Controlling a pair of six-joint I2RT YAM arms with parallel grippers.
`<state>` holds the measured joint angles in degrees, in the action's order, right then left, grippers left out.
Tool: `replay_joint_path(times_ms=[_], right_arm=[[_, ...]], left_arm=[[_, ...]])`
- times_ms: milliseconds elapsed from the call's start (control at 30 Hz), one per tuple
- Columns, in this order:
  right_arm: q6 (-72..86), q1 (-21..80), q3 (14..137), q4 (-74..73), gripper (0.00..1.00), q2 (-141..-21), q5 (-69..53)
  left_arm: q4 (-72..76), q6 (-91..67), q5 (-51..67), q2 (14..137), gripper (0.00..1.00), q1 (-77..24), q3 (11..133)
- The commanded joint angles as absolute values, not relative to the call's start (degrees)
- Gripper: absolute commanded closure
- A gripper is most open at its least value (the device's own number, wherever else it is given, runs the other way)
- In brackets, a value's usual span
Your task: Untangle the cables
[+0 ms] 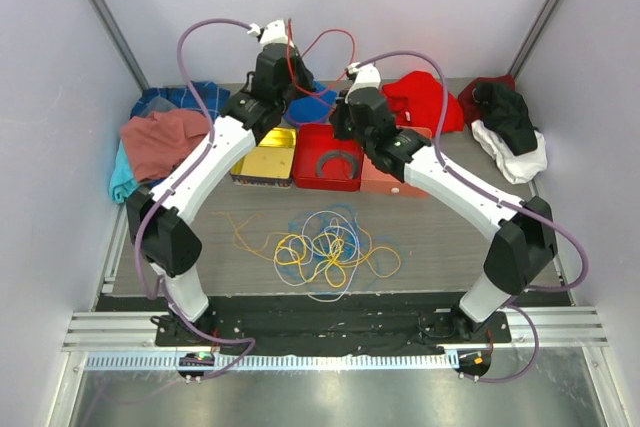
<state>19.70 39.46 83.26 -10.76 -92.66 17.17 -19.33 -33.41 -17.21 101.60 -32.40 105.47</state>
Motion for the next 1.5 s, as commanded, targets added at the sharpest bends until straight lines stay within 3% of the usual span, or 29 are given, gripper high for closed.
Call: replay_joint_path(times_ms=[0, 433, 1100, 1467], right_arm=[[21.71, 38.67, 79.46, 6.31, 0.99, -94.04, 14.24], [24.08, 36.83, 77.43, 20.38, 0.99, -104.5, 11.16], [20.31, 36.47, 86.66, 17.67, 0.99, -99.32, 10.81], [21.18, 34.28, 83.94, 18.72, 0.99, -107.14, 10.02]], left_arm=[[-8.71, -35.86, -17.14, 102.21, 1.0, -31.2, 101.61], [-6.42, -34.98, -18.55, 107.49, 1.0, -29.62, 100.64], [-2.29, -33.58, -19.6, 101.95, 1.0, -28.21, 97.65], [-2.64, -32.17, -18.81, 105.55, 1.0, -28.12, 98.7]])
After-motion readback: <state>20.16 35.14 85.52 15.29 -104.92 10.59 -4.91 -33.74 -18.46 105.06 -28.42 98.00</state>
